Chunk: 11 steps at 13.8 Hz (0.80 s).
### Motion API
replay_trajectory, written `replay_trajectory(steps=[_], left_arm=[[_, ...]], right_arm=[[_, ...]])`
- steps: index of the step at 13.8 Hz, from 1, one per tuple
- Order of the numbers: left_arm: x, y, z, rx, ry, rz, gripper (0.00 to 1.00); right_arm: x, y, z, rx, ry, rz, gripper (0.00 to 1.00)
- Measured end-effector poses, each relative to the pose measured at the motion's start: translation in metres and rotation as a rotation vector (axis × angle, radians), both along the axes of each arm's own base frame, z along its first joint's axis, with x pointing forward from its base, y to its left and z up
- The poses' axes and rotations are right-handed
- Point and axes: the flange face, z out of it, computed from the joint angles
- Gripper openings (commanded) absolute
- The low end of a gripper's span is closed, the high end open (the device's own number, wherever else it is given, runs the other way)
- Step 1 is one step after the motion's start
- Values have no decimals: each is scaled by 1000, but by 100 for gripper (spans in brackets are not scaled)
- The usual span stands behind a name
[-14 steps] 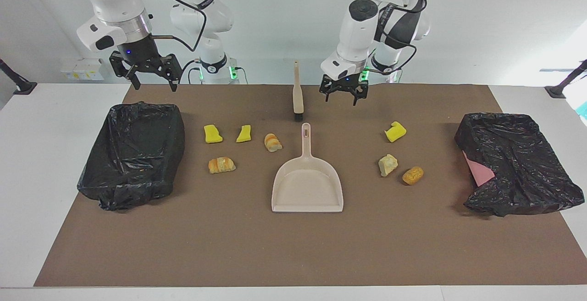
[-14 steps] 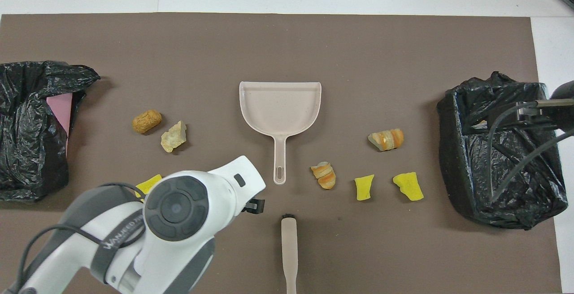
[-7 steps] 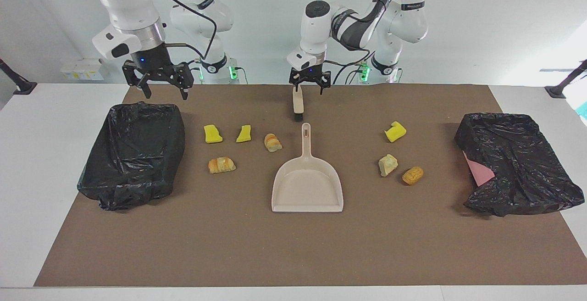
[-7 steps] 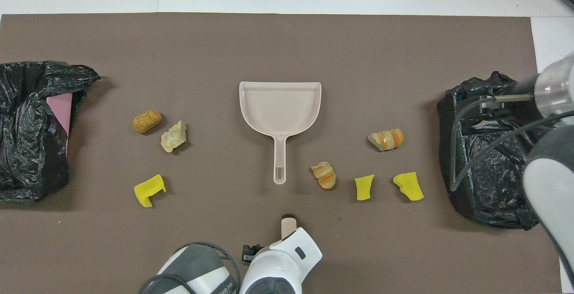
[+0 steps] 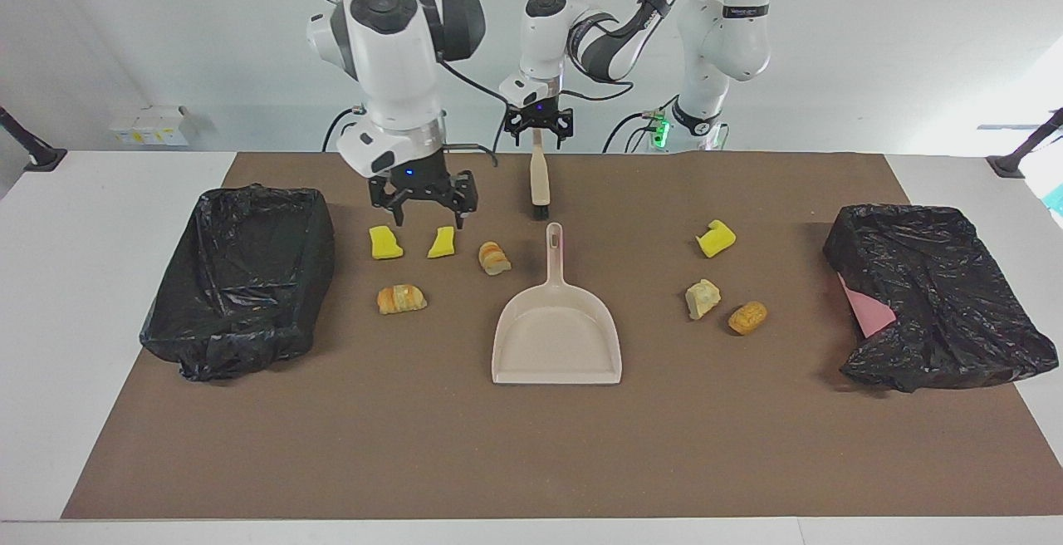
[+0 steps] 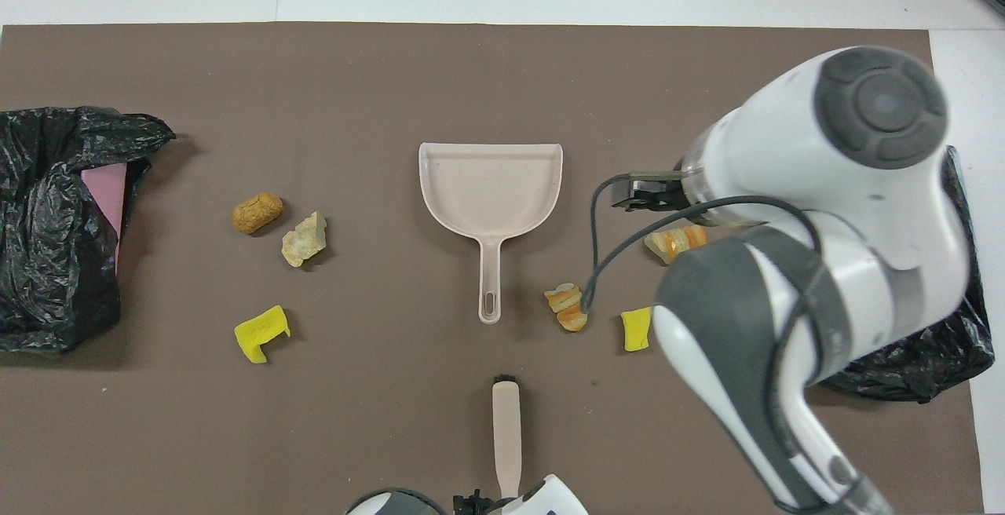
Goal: Sweep and dump trash in bin
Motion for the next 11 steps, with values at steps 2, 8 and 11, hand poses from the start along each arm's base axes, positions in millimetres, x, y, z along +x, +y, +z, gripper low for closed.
replay_trajectory(steps=[2, 8, 11], left_arm=[[-11, -2, -13, -2, 0, 20, 100], [-8, -1, -17, 6, 4, 62, 0], [-6, 0, -18, 9, 6, 72, 0]], right_arm=[[-4, 39, -24, 11, 0, -2, 100], [-15, 110, -77, 32, 3, 39, 100], [-29, 148, -109, 31, 20, 62, 100]])
